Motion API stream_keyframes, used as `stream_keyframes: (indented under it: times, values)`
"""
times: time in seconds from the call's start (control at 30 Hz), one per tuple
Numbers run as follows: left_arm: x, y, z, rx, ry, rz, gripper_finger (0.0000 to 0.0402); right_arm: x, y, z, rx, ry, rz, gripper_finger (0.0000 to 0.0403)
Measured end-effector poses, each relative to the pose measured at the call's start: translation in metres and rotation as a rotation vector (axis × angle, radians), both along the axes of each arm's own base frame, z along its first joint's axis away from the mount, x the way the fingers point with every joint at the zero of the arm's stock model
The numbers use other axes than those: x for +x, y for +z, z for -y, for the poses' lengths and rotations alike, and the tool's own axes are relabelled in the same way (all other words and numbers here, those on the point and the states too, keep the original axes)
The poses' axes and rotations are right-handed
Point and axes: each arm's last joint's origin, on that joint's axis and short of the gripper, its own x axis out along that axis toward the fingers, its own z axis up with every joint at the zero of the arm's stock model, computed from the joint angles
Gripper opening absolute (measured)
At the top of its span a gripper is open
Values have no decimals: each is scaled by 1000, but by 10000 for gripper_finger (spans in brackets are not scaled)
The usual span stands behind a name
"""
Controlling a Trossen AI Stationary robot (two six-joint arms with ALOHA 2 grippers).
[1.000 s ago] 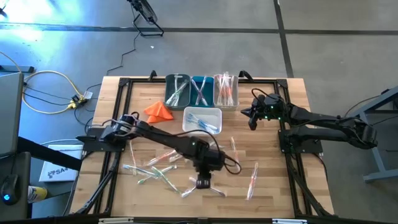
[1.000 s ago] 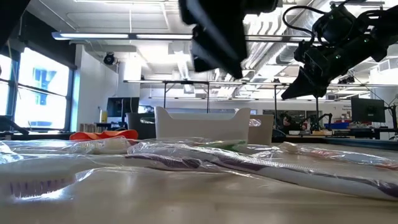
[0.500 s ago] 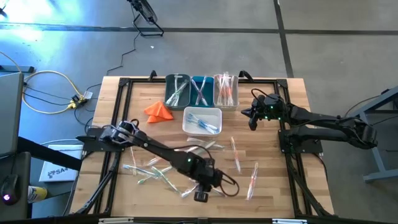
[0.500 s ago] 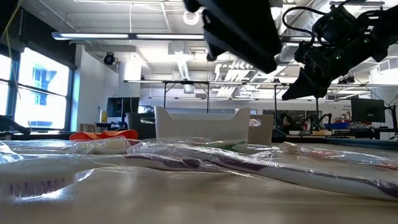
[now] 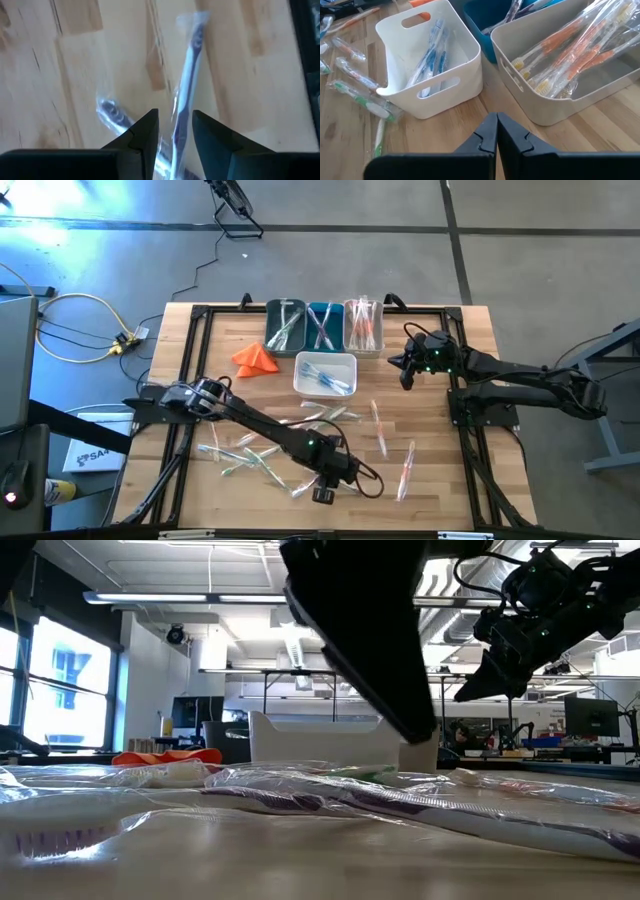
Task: Pick & Place Toothbrushes
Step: Put the purple toothbrush into the blue bin
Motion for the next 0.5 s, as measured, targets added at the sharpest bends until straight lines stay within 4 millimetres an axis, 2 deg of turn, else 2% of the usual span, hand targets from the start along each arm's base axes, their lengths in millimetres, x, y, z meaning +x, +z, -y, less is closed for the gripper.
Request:
stream_keyframes:
  times: [0.13, 0.37, 0.5]
  values:
    - [2, -6, 1, 8, -11, -2, 129, 0, 0, 0, 0, 0, 0, 2]
    - [4, -16, 2, 25, -36, -22, 184, 0, 0, 0, 0, 0, -1, 2]
    - [3, -16, 1, 31, -32, -23, 186, 0, 0, 0, 1, 0, -1, 2]
